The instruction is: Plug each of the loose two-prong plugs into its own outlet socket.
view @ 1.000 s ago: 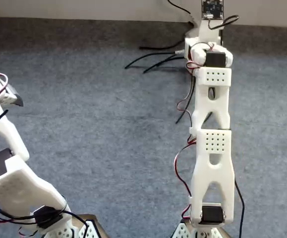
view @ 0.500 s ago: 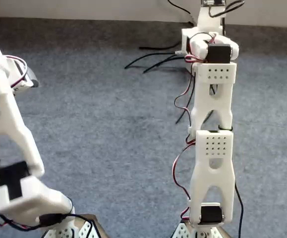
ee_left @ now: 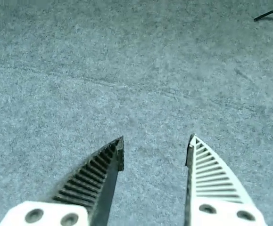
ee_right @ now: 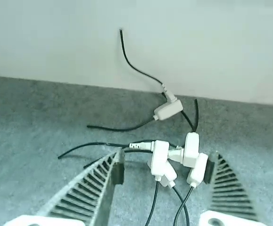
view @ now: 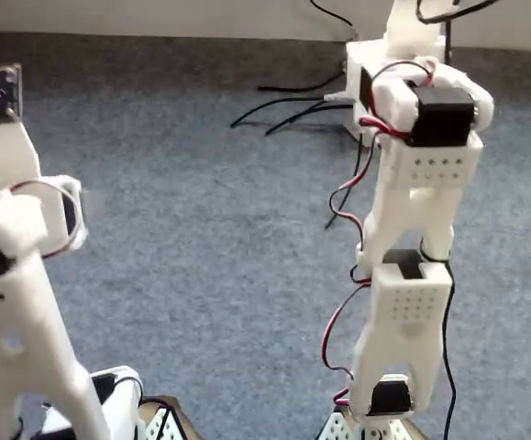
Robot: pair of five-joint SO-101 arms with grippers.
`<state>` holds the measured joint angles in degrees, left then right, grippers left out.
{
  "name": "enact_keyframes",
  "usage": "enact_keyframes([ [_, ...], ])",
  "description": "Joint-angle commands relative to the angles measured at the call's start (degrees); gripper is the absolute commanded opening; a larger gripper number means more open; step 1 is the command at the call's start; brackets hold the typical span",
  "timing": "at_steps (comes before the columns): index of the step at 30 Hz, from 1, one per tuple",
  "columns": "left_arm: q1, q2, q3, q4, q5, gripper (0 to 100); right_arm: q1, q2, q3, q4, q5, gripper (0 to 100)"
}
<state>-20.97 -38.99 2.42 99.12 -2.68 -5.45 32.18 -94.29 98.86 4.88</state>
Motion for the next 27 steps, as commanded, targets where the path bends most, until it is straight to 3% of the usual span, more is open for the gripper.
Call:
enact_keyframes([
  [1, 1.63, -8.13, 8.22, -6.33, -2.64, 22, -0.31, -9.71, -6.55, 2.42, 0.44, 27.0],
  [6, 1.63, -20.62, 26.07, -18.64, -2.99, 23, -0.57, -17.36, -6.37, 2.42, -2.81, 27.0],
  [10, 4.79, -33.27, 40.84, -23.74, -4.84, 23, -0.57, -24.48, -0.92, 2.42, -4.57, 27.0],
  [13, 8.57, -43.47, 50.42, -24.44, -9.76, 23, -0.57, -32.57, 12.09, 2.33, -4.66, 27.0],
  [19, 13.49, -59.65, 63.6, -26.46, -10.2, 23, -0.57, -49.89, 41.8, 2.07, -4.66, 27.0],
  [27, 17.54, -65.27, 73.45, -26.46, -10.2, 22, -0.4, -64.66, 73.19, 1.98, -4.48, 27.0],
])
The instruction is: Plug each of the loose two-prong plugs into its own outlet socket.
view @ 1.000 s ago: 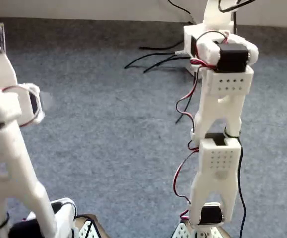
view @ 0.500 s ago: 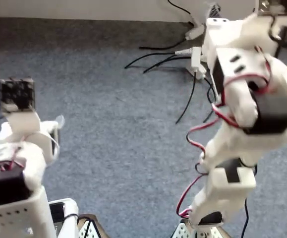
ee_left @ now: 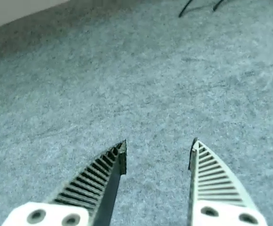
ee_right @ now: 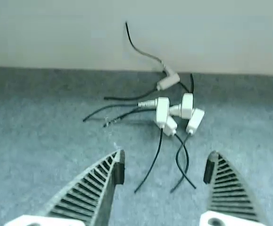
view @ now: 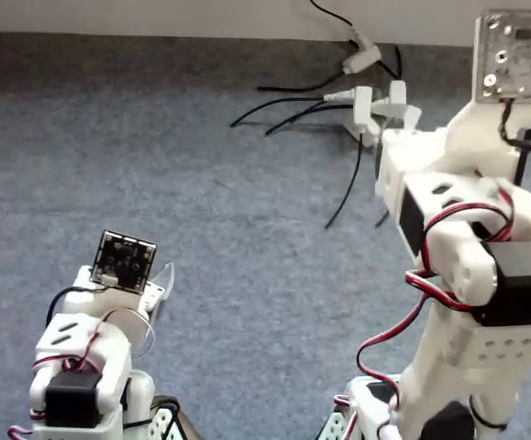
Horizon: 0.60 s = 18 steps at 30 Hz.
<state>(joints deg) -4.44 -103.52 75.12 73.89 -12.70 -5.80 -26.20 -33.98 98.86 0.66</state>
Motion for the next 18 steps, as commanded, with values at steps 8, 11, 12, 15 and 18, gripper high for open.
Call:
enact_keyframes([
  [8, 0.75, -0.75, 3.03, -1.05, 0.0, 22, -0.22, -19.38, 35.12, 0.66, -0.53, 26.8],
  [11, 0.66, -0.75, 4.62, -1.14, 0.0, 17, -0.04, -25.89, 44.53, -3.12, -0.53, 21.0],
  [12, 0.66, -0.84, 4.97, -1.14, 0.0, 12, -0.04, -28.18, 48.22, -4.35, -0.53, 18.0],
  [15, 0.66, -0.84, 5.32, -1.14, 0.0, 0, -0.13, -35.74, 60.7, -9.36, -0.26, 11.2],
  [18, 0.57, -0.84, 5.49, -0.97, 0.0, 4, -0.13, -43.56, 74.86, -16.75, -0.18, 10.1],
])
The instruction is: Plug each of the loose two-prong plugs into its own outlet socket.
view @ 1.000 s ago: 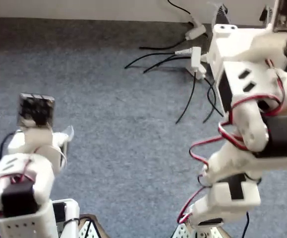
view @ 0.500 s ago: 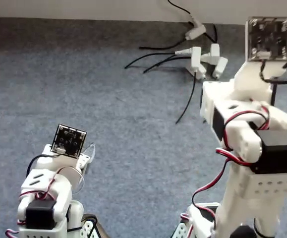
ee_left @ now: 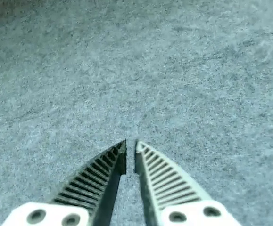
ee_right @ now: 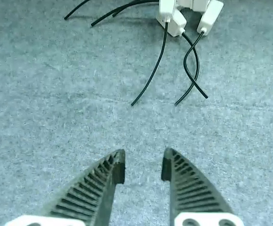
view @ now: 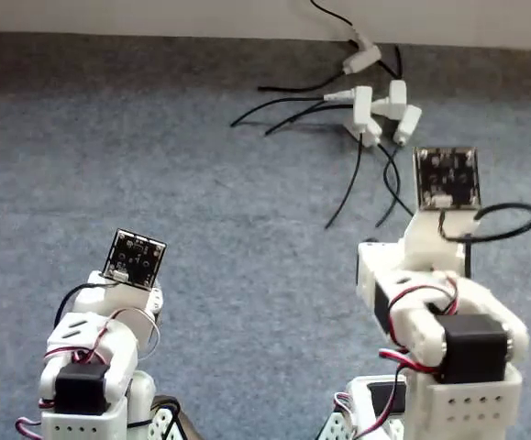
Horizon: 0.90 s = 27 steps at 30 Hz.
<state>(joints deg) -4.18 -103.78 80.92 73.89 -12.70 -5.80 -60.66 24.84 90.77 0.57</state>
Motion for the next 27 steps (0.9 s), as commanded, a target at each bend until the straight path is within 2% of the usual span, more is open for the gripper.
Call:
enact_keyframes([
  [1, -0.13, -0.57, -0.31, -1.23, 0.0, 3, 0.04, -11.65, 20.44, -11.21, -0.09, 10.1],
  [4, -2.95, -0.57, -0.13, -1.23, 1.76, 1, 0.04, -18.07, 27.12, -16.13, -0.09, 10.1],
  [8, -6.55, -0.66, 2.68, -1.23, 15.91, 1, -0.22, -21.85, 28.7, -16.4, 0.26, 10.2],
  [10, -7.16, -0.66, 3.38, -2.02, 18.55, 1, -0.22, -21.49, 30.64, -16.4, 3.25, 10.2],
  [13, -6.9, -0.57, 3.82, -1.93, 18.73, 1, -0.13, -21.14, 34.86, -17.89, 5.71, 10.2],
  [27, -6.73, -0.48, 11.56, -2.02, 18.55, 1, 0.13, -21.49, 64.75, -37.32, 5.54, 10.2],
])
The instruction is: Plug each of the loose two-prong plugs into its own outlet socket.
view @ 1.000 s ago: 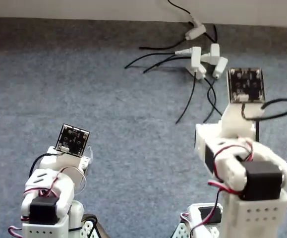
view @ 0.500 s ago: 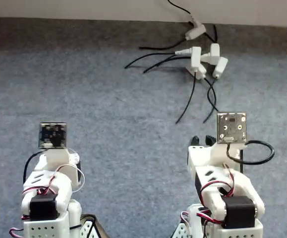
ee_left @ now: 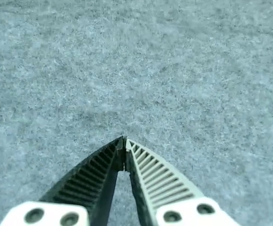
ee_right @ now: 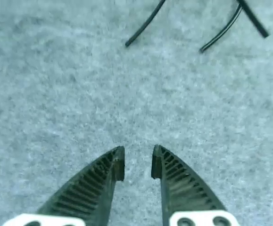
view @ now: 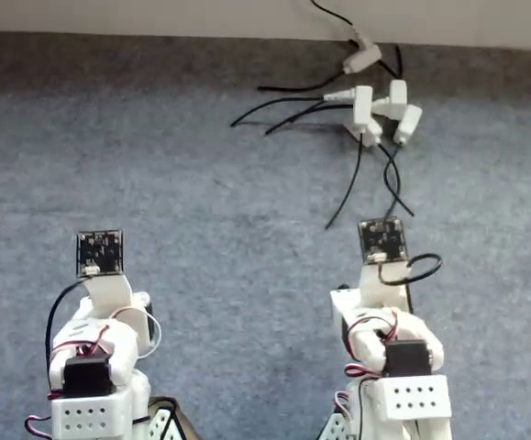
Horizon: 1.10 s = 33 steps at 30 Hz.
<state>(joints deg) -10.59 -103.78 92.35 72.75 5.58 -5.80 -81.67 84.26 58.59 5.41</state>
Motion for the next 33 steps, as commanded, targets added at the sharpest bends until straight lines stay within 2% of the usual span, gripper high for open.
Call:
enact_keyframes([
  [1, -0.31, -0.48, 0.31, -0.88, 0.26, 1, 0.13, -0.48, 6.9, -6.11, 0.7, 10.2],
  [5, 0.4, -0.48, 0.66, -0.88, 0.26, 1, 0.13, -0.48, 11.82, -8.31, 0.7, 9.8],
  [10, 6.55, -0.48, 4.44, -1.23, 0.09, 1, 0.13, -0.48, 12.7, -8.22, 0.7, 9.8],
  [14, 7.78, -0.48, 4.79, -0.88, 0.35, 1, 0.04, -0.48, 13.05, -8.4, 0.7, 9.8],
  [19, 7.78, -0.4, 4.79, -0.79, 0.44, 1, -0.13, -0.48, 16.13, -9.45, 0.88, 0.9],
  [22, 7.78, -0.4, 4.79, 0.09, 0.44, 1, 0.13, -0.48, 16.57, -10.15, 0.97, 0.5],
  [25, 7.52, -0.4, 4.79, 3.16, 0.44, 1, 0.13, -0.48, 16.31, -6.73, 1.05, 0.5],
  [30, 7.43, -0.4, 4.79, 3.25, 0.35, 1, -0.04, -0.48, 14.9, 4.26, 0.97, 0.5],
  [33, 7.43, -0.4, 4.79, 3.25, 0.35, 1, 0.04, -0.48, 14.46, 4.7, 0.88, 0.5],
])
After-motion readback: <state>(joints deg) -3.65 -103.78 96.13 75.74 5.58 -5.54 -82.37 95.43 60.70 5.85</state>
